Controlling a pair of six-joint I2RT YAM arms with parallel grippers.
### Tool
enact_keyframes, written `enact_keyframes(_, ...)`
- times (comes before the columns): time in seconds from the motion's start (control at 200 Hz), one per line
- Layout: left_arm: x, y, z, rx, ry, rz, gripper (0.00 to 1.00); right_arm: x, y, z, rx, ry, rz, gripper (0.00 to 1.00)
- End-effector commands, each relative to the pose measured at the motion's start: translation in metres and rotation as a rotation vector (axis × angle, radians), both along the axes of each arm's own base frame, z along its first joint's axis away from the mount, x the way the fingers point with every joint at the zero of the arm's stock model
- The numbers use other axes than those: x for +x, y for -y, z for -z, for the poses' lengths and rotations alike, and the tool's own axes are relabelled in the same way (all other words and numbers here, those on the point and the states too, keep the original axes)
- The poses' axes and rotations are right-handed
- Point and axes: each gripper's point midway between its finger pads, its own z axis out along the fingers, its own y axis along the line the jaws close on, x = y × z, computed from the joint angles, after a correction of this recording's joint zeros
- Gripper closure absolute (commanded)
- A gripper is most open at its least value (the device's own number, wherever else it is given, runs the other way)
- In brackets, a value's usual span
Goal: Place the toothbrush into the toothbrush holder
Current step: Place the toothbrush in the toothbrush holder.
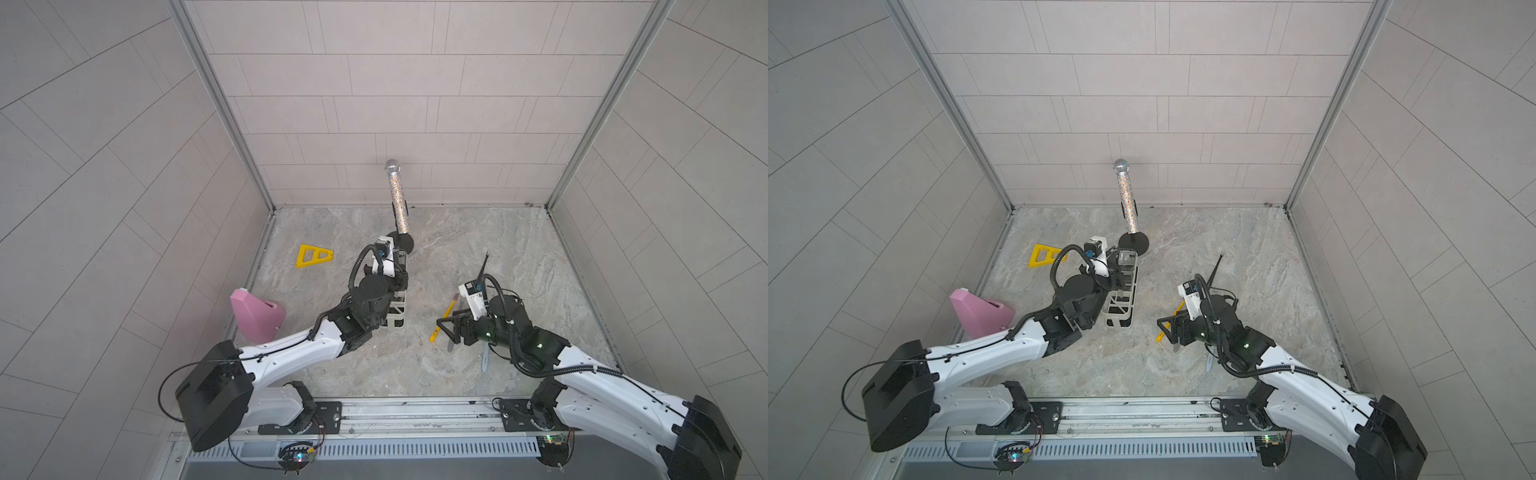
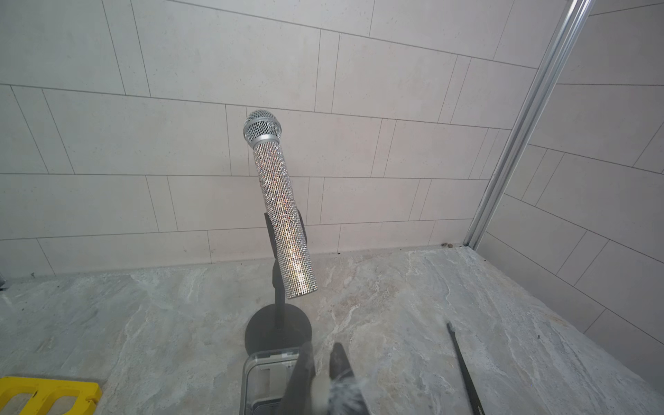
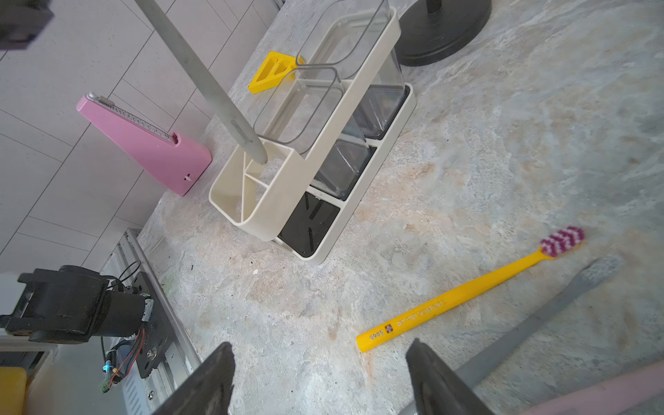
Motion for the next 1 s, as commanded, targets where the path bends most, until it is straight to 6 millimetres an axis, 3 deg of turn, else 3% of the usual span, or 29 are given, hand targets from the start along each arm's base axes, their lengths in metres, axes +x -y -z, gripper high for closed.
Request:
enact_keyframes(0.0,-0.001,-0.003,0.004,-0.041,0.017,-0.02,1.0,0.0,0.005,0.006,-0.023,0.004,0.011,0.22)
enact_keyframes(0.195,-0.003,-0.014,0.03,-0.053,0.006,-0.062,1.0,-0.001,0.006,0.008,-0.025,0.0,0.015,0.22)
enact_keyframes(0.46,-0.004,-0.003,0.059,-0.037,-0.014,-0.049,1.0,-0.003,0.01,0.011,-0.034,-0.002,0.025,0.22)
enact_keyframes(0.791,-0.011,-0.01,0.087,-0.034,-0.035,-0.074,1.0,-0.006,0.016,0.014,-0.048,-0.004,0.035,0.22)
enact_keyframes(0.996,-0.012,-0.009,0.089,-0.033,-0.034,-0.073,0.85,-0.006,0.018,0.015,-0.057,-0.006,0.042,0.22)
